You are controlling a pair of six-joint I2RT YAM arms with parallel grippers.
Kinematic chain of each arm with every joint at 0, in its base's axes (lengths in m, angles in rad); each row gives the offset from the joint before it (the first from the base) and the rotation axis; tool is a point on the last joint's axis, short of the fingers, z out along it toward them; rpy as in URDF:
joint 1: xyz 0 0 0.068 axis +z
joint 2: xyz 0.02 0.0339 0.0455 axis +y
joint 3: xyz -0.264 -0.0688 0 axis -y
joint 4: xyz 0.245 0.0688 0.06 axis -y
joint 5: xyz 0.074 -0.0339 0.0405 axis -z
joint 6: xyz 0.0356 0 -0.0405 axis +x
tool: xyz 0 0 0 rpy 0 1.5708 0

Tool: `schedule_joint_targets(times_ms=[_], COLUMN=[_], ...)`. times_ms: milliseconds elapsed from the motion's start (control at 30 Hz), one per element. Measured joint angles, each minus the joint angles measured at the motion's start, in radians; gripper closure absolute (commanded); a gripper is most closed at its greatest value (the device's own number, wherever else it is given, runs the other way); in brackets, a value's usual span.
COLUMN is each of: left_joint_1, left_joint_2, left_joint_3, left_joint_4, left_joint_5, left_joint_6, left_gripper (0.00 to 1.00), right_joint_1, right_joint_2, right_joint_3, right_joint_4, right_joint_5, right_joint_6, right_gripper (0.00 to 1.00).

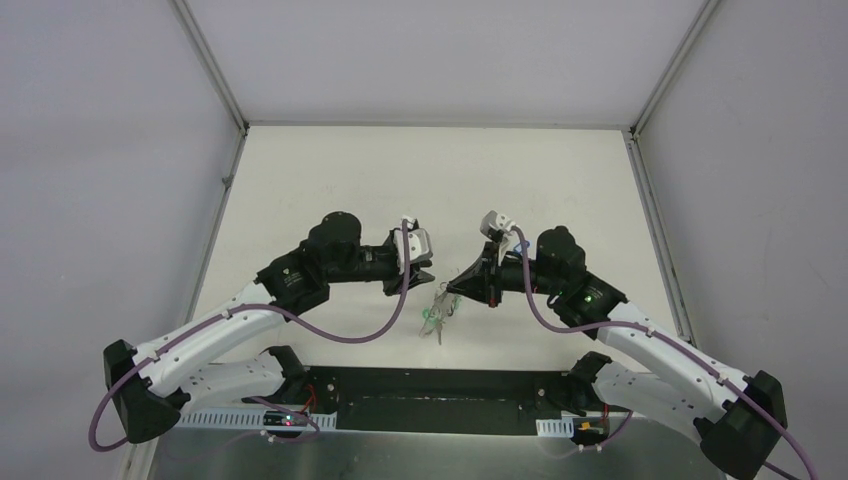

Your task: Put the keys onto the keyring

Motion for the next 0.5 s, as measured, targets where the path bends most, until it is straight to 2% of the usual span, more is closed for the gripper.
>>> schedule_joint_targets(times_ms=[267,500], left_joint_1=[0.000,0.000], left_joint_2=[0.016,0.071], left_joint_3=[0.001,0.001], left_joint_4=[-0.028,-0.024], left_joint_5=[0.018,0.037], left_joint_6=[0.017,-0.026], left_gripper=[0.69,0.67], right_joint_1=[-0.001,-0.001], right_joint_2=[0.000,0.004], right_joint_3=[0.013,0.013], right_joint_4=[-0.031,-0.032], right_joint_5=[-0.024,0.013], right_joint_6=[-0.100,-0.105], right_gripper=[1.00,1.00])
